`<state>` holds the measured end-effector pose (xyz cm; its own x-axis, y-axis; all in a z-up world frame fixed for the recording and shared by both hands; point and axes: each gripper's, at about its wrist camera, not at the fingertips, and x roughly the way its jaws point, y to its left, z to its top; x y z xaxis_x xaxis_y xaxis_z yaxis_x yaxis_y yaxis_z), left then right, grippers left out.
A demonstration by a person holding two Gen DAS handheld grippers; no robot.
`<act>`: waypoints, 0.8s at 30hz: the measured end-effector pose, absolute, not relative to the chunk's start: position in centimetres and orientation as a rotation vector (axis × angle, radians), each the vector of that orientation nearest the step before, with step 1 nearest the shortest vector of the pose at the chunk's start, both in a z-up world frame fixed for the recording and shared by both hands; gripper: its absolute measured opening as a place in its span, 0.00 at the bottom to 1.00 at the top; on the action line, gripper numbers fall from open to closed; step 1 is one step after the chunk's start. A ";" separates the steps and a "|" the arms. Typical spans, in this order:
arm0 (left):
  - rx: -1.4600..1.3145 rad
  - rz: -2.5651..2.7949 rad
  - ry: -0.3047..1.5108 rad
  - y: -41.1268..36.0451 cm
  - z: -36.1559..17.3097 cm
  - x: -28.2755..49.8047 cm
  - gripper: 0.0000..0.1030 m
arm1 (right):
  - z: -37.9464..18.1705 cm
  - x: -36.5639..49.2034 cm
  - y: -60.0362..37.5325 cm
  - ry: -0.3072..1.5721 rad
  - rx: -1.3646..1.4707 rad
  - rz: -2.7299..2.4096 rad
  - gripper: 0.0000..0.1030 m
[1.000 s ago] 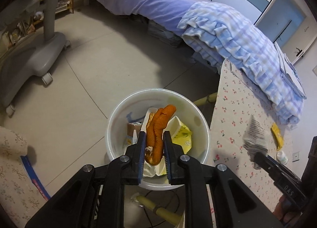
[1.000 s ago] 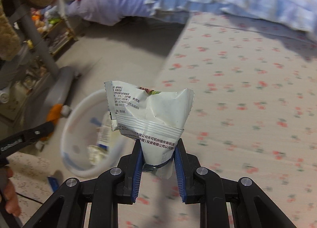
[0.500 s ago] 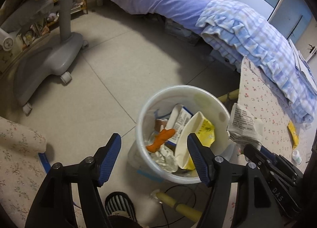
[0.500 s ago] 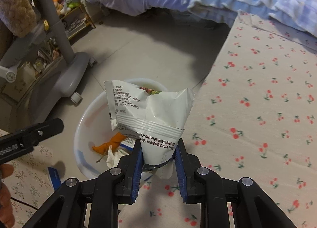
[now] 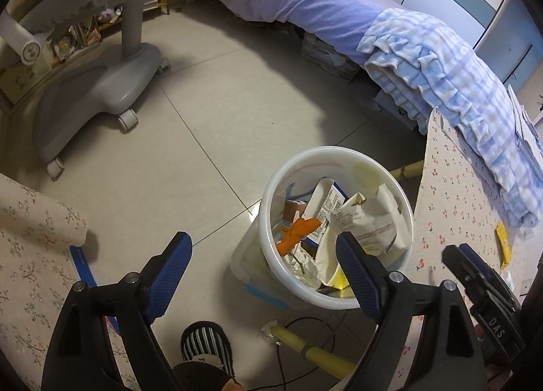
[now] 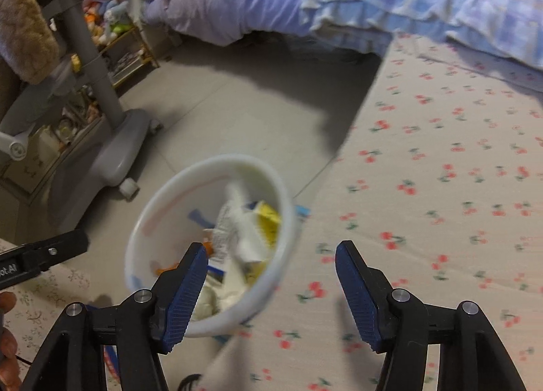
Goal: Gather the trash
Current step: 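Open the left tool over the bin while the right tool releases the white wrapper, then move both tools back over the yellow packet and white bottle on the table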
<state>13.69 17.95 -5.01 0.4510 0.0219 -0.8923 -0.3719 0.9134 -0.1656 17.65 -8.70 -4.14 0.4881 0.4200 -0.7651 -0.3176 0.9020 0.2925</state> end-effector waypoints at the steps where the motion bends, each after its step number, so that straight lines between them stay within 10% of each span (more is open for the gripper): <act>1: -0.367 0.246 1.081 17.8 -5.0 13.7 0.86 | -4.0 17.6 -9.4 0.959 0.119 0.432 0.66; 24: -0.359 0.065 1.084 4.9 -3.4 16.7 0.86 | 0.6 14.5 -27.7 0.897 0.176 0.127 0.74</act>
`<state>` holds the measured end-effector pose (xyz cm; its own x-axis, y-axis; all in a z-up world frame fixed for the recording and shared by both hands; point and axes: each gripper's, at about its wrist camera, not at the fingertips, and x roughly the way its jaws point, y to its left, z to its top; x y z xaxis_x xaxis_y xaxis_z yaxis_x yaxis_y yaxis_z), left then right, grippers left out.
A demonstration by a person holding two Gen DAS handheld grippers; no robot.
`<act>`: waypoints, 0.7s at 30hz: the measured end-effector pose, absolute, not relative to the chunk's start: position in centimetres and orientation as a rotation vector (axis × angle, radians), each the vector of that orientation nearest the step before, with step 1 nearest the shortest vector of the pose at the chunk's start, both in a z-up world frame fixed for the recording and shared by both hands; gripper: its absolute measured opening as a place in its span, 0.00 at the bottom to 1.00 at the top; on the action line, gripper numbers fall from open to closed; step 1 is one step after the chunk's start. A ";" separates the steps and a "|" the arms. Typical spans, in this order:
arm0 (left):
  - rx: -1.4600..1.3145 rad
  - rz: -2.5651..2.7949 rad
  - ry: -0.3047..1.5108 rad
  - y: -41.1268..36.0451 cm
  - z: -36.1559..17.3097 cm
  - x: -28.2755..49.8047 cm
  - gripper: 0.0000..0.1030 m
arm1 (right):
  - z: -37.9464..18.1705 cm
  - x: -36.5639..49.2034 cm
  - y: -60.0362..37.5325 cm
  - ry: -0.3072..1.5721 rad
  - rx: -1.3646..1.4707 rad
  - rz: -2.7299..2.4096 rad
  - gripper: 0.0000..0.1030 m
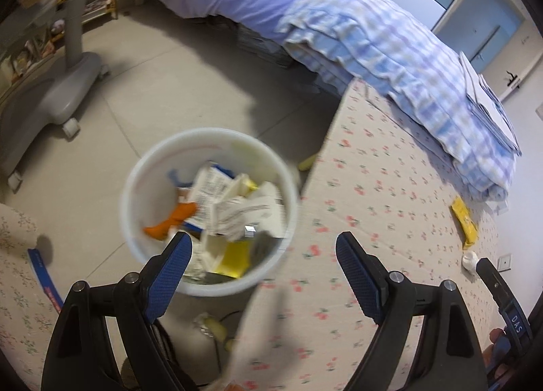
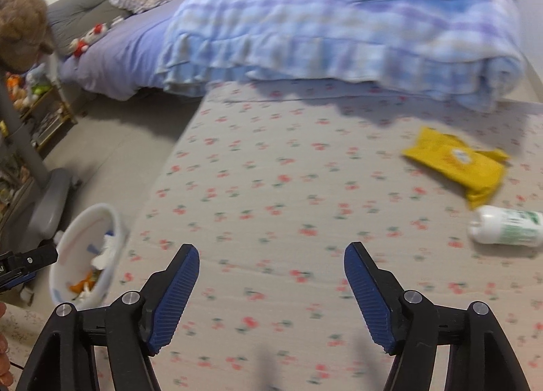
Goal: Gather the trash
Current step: 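Move both tools back over the yellow packet and white bottle on the table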
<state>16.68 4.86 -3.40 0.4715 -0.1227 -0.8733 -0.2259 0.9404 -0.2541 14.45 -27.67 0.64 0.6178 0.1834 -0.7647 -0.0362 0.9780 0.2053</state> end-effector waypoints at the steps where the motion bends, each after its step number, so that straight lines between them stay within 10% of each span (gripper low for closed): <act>1: -0.358 0.051 1.086 3.7 -3.4 16.9 0.86 | 0.7 14.3 -28.5 0.898 0.177 0.116 0.76; 21: -0.275 -0.093 1.122 -12.6 -6.6 20.7 0.96 | -5.0 14.8 -49.2 1.000 0.704 -0.375 0.77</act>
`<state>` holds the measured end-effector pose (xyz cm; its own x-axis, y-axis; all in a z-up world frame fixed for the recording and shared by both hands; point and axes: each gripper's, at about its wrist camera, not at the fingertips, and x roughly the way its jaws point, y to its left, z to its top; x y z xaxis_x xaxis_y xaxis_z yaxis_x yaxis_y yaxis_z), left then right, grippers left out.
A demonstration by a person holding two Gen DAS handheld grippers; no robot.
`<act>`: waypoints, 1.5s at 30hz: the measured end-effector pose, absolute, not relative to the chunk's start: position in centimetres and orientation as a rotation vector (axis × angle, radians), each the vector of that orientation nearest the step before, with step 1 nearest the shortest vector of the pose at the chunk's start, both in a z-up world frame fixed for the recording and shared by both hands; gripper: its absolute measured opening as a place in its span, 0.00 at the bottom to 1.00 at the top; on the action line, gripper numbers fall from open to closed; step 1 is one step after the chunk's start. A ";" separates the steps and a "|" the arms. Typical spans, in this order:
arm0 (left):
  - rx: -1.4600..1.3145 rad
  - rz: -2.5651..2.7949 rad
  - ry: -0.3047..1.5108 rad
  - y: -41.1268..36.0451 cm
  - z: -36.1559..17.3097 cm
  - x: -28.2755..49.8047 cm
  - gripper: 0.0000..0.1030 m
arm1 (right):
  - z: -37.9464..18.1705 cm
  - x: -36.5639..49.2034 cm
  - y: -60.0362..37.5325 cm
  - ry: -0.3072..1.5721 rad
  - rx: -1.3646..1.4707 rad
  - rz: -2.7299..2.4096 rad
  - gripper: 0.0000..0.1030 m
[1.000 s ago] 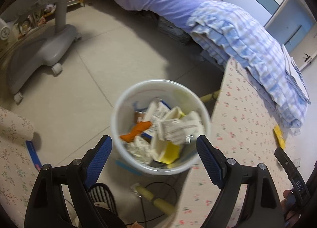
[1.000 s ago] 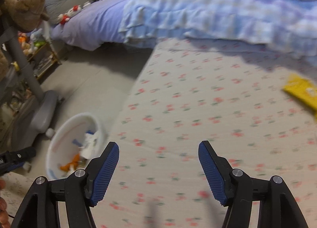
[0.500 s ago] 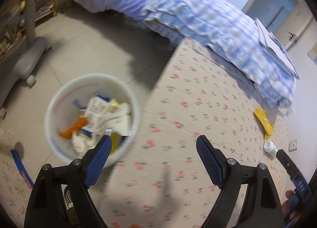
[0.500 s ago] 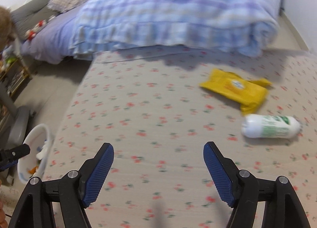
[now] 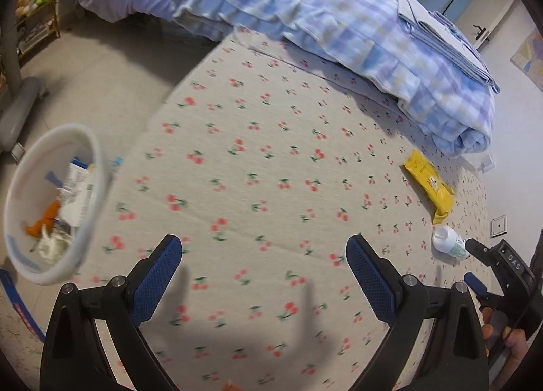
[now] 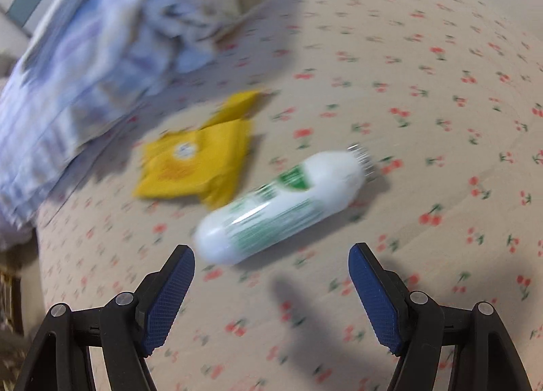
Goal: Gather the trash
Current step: 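Move both tools back over the yellow packet and white bottle on the table, then grasp the white yogurt-drink bottle with the right tool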
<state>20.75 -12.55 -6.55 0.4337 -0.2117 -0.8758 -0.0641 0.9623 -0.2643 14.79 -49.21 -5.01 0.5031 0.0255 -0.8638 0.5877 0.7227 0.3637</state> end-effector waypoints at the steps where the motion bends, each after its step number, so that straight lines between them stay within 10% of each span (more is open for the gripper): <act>1: -0.285 -0.095 1.127 -12.9 -6.8 21.0 0.96 | -5.3 14.9 -49.8 1.000 0.721 -0.386 0.77; 12: -0.233 -0.069 1.111 -14.8 -7.7 22.5 0.96 | -6.4 16.8 -50.4 1.005 0.695 -0.361 0.66; 19: -0.217 -0.072 1.116 -15.7 -7.9 22.5 0.96 | -5.9 16.6 -50.1 1.050 0.610 -0.275 0.26; 24: -0.220 -0.079 1.126 -16.3 -8.2 22.2 0.96 | -6.5 15.2 -51.6 1.072 0.669 -0.277 0.27; 30: -0.203 -0.073 1.122 -16.3 -8.1 21.9 0.96 | -5.4 14.0 -53.8 0.986 0.810 -0.302 0.63; 45: -0.140 -0.084 1.104 -15.9 -7.2 21.2 0.96 | -8.1 17.6 -51.4 1.001 0.837 -0.357 0.64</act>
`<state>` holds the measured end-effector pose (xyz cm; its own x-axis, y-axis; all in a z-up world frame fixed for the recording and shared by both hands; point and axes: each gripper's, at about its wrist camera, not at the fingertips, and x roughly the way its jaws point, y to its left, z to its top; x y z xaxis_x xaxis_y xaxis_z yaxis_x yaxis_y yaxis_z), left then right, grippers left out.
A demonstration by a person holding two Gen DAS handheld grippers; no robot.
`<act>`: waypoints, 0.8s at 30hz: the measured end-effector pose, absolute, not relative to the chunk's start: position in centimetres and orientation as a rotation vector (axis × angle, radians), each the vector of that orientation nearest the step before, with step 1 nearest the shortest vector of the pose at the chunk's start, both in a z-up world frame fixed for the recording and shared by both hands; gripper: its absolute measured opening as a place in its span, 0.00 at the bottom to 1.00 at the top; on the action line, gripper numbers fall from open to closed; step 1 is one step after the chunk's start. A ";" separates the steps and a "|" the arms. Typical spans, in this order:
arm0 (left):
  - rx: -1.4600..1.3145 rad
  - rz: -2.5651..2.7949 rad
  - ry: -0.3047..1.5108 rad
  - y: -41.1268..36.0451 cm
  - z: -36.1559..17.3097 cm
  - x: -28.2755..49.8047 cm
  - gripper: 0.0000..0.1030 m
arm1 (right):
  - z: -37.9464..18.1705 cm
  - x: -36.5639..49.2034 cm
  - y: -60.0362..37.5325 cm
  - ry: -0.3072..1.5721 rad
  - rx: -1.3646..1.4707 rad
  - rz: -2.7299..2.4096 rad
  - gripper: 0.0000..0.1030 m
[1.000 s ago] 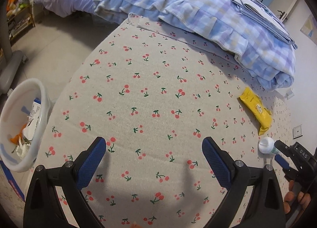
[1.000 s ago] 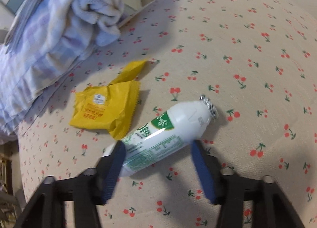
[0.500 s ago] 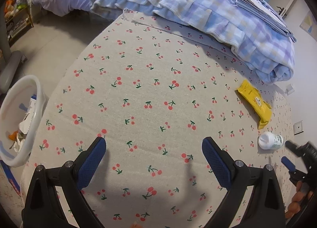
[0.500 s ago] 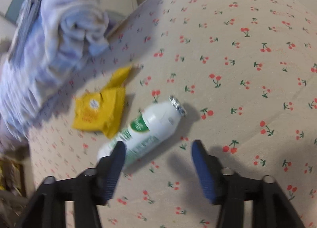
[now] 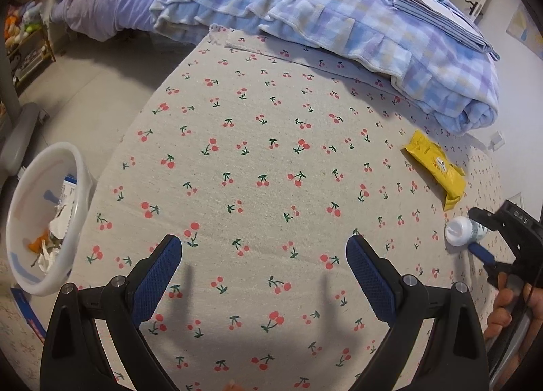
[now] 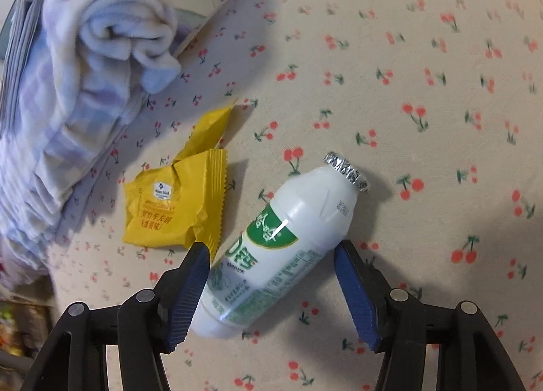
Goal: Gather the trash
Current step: 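Grasp the white yogurt-drink bottle with the right tool, then grasp the yellow snack packet with the left tool and lift it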
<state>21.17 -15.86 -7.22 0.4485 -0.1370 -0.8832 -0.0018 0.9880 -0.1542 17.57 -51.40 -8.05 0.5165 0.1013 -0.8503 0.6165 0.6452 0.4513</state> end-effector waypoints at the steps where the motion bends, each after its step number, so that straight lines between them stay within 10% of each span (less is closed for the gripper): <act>1: -0.133 -0.085 1.103 -15.9 -7.2 21.1 0.96 | -8.0 17.7 -51.0 1.006 0.809 -0.352 0.63; 8: -0.111 -0.117 1.117 -17.3 -7.3 20.5 0.96 | -8.0 16.7 -50.9 1.070 0.765 -0.305 0.44; 24: -0.046 -0.307 1.154 -28.7 -8.3 23.2 0.95 | -4.9 11.1 -55.4 1.082 0.570 -0.279 0.41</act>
<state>23.17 -28.70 -8.34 0.3676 -0.2626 -0.8921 0.2156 0.9572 -0.1929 11.14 -55.39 -4.91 0.4537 0.0584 -0.8893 0.4818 0.8234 0.2998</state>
